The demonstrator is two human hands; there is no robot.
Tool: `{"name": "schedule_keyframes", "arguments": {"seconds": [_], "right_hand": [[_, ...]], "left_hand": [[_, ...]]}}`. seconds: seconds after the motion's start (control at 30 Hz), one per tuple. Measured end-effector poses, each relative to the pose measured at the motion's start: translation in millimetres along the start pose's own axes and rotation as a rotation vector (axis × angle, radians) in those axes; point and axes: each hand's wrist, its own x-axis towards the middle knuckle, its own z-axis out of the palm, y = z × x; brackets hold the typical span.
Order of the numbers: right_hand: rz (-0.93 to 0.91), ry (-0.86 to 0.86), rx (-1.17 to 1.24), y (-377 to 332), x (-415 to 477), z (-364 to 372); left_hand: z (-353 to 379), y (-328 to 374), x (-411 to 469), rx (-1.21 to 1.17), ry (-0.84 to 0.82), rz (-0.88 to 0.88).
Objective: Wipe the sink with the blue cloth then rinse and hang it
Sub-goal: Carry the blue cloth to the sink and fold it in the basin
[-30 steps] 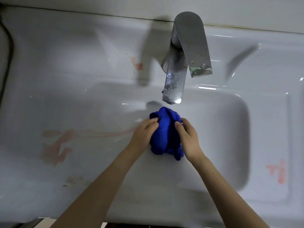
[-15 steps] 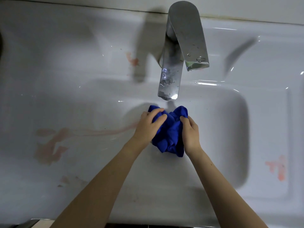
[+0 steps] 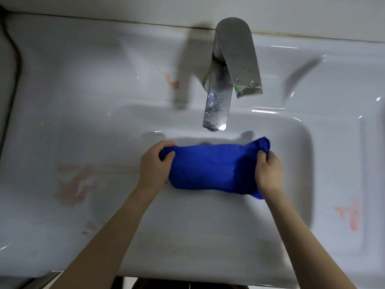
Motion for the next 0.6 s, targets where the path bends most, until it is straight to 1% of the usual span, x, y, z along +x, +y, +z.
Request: {"name": "schedule_keyframes", "arguments": {"seconds": [0.03, 0.1, 0.13, 0.17, 0.23, 0.27, 0.3, 0.33, 0.37, 0.4, 0.43, 0.5, 0.53, 0.6], "right_hand": [[-0.060, 0.033, -0.101, -1, 4, -1], [-0.174, 0.023, -0.320, -4, 7, 1], [-0.240, 0.040, -0.429, -5, 8, 4], [-0.331, 0.084, -0.525, -5, 8, 7], [-0.590, 0.166, -0.631, -9, 6, 13], [-0.741, 0.156, -0.654, -11, 8, 16], [-0.887, 0.106, -0.693, -11, 13, 19], [-0.988, 0.043, -0.768, -12, 18, 23], [-1.030, -0.018, -0.865, -12, 23, 26], [-1.023, -0.062, -0.953, -12, 27, 27], [-0.977, -0.096, -1.024, -12, 30, 26], [-0.833, -0.127, -1.129, -11, 31, 20], [-0.770, -0.118, -1.148, -9, 30, 15], [-0.702, -0.124, -1.140, -7, 28, 4]], "left_hand": [[0, -6, 2, 0.106, -0.037, -0.009], [4, -14, 5, 0.437, -0.147, -0.007], [6, -15, 7, 0.573, -0.143, 0.033], [8, -15, 10, 0.624, -0.102, 0.101], [12, -13, 21, 0.557, -0.074, 0.244], [15, -13, 27, 0.546, -0.112, 0.315], [17, -15, 31, 0.582, -0.169, 0.372], [20, -16, 35, 0.638, -0.225, 0.415], [21, -18, 38, 0.685, -0.260, 0.445], [20, -20, 41, 0.713, -0.276, 0.470], [19, -21, 43, 0.715, -0.289, 0.491], [11, -24, 44, 0.633, -0.334, 0.500], [7, -24, 42, 0.532, -0.367, 0.454], [-2, -20, 35, 0.266, -0.442, 0.247]]}}
